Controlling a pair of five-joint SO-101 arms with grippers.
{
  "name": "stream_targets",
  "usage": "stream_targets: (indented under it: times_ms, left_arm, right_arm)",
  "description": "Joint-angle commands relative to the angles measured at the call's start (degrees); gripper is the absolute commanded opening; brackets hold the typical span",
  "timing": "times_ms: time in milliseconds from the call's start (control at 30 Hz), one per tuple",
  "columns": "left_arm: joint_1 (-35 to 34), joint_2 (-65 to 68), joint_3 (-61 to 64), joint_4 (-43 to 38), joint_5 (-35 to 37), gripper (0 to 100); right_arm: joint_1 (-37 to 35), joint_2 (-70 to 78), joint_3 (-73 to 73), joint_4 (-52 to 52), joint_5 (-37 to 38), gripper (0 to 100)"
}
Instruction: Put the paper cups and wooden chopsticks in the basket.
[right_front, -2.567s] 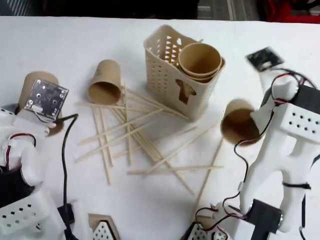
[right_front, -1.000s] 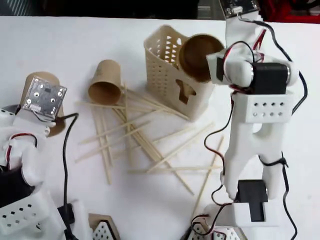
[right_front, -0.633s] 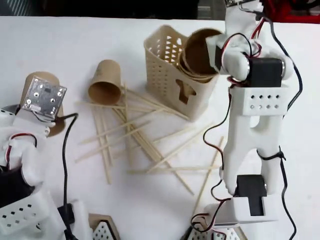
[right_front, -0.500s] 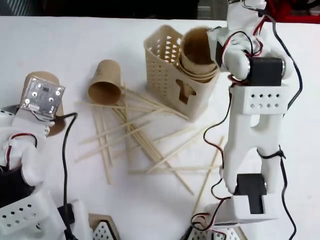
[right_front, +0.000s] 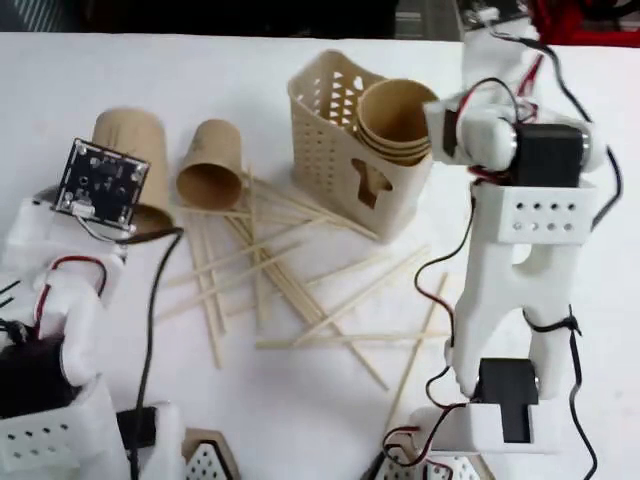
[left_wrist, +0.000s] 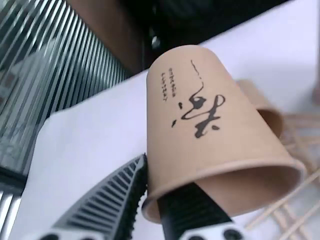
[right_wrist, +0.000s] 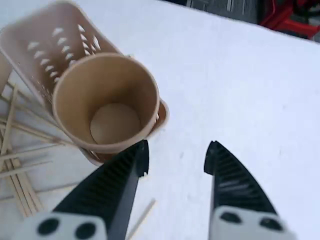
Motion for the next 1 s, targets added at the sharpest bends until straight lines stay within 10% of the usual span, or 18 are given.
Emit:
stream_targets:
  times_ms: [0, 400, 967]
  left_arm:
    - [5.14, 0.92, -6.15, -0.35, 3.43, 2]
    - [23.43, 2.59, -15.03, 1.23, 6.68, 2]
    - [36.7, 43.56, -51.25, 14.51, 6.33, 2]
  right_arm:
    - [4.26, -1.71, 0.18, 2.15, -0.44, 19.2]
    - [16.75, -1.27, 20.92, -4.88, -3.96, 19.1]
    - [18.68, -1.8, 48.97, -31.16, -13.01, 19.1]
